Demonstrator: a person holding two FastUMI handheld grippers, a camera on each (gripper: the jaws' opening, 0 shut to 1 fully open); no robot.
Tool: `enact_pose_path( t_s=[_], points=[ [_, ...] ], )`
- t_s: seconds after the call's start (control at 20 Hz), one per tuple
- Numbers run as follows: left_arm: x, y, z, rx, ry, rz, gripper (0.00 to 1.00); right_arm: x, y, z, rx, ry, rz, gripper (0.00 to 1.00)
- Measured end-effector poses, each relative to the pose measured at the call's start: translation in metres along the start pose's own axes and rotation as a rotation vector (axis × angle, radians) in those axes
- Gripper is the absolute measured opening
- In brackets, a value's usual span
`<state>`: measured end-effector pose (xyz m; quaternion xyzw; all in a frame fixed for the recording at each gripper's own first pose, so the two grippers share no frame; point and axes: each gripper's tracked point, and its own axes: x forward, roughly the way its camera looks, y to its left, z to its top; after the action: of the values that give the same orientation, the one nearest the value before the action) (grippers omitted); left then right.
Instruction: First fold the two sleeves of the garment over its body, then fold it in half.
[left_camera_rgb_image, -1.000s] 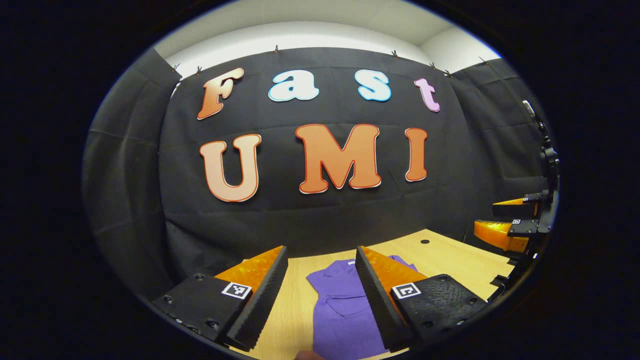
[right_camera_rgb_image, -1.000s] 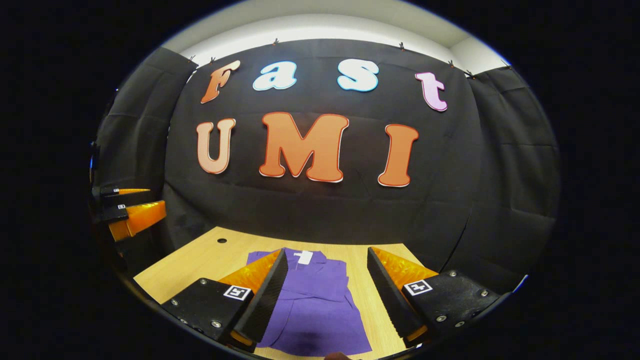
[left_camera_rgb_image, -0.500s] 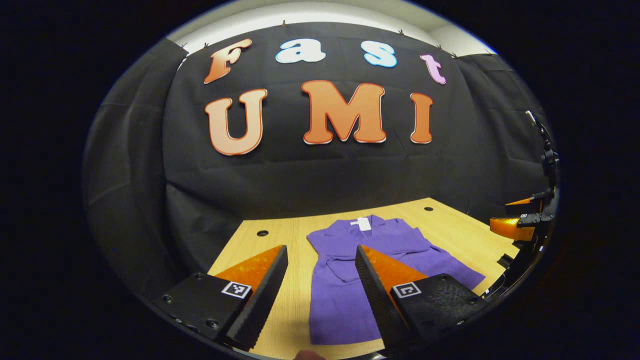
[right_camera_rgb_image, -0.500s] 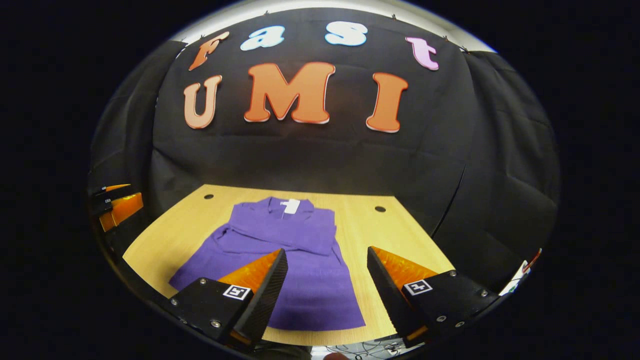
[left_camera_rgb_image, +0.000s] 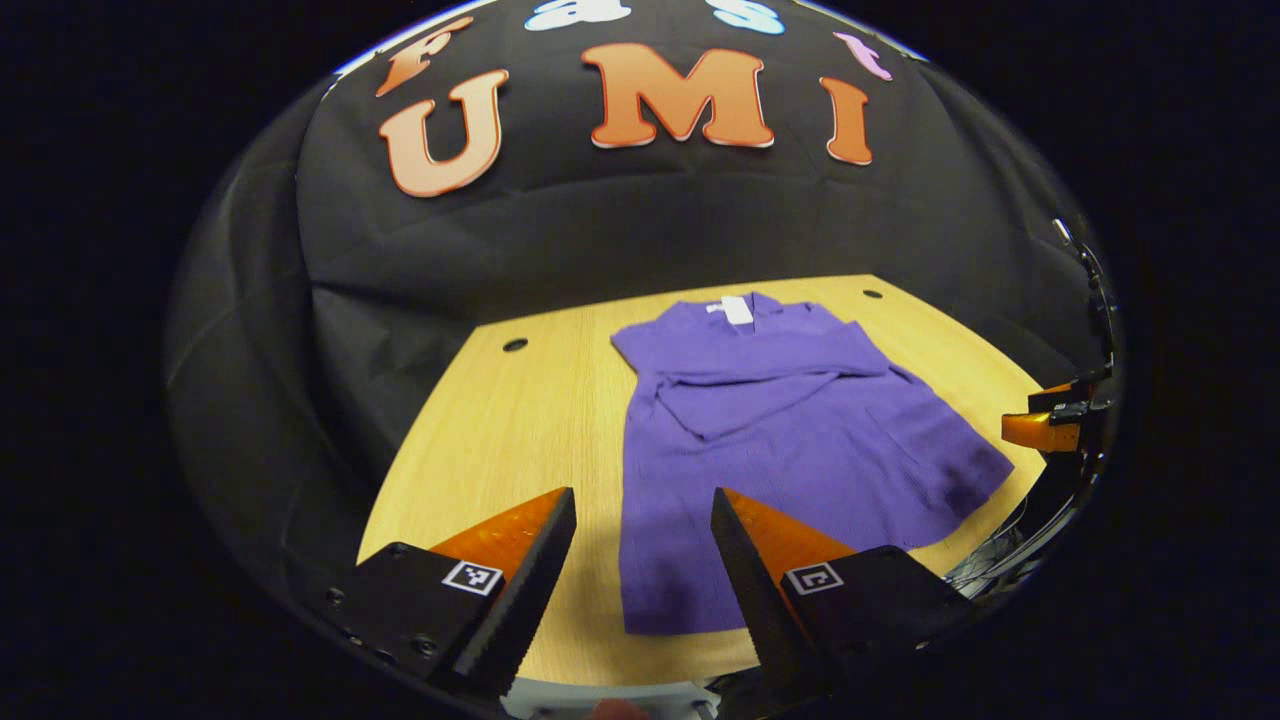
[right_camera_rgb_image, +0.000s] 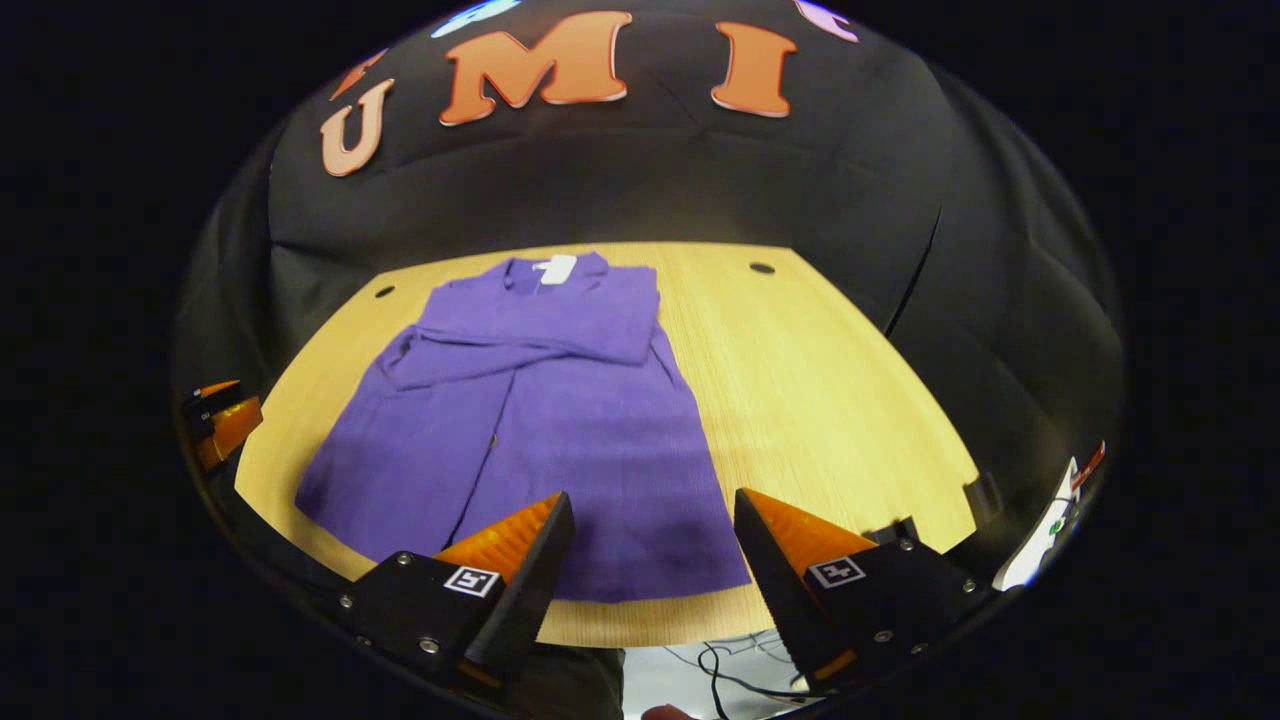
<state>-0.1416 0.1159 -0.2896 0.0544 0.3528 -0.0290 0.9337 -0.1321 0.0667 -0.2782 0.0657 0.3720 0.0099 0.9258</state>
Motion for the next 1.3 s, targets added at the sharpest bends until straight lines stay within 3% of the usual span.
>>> enact_pose_path(
  t_s=[0.25, 0.85, 1.3],
  points=[
    [0.025, -0.003, -0.042, -0.014, 0.165, -0.011, 0.88, 0.017, -0.008, -0.035, 0.020, 0.133, 0.000, 0.97],
    [0.033, -0.017, -0.122, -0.163, 0.553, -0.032, 0.89, 0.046, -0.022, -0.062, 0.032, 0.310, -0.017, 0.97],
    [0.031, -0.017, -0.129, -0.190, 0.773, -0.037, 0.91, 0.046, -0.019, -0.070, -0.008, 0.398, 0.026, 0.95]
  ],
)
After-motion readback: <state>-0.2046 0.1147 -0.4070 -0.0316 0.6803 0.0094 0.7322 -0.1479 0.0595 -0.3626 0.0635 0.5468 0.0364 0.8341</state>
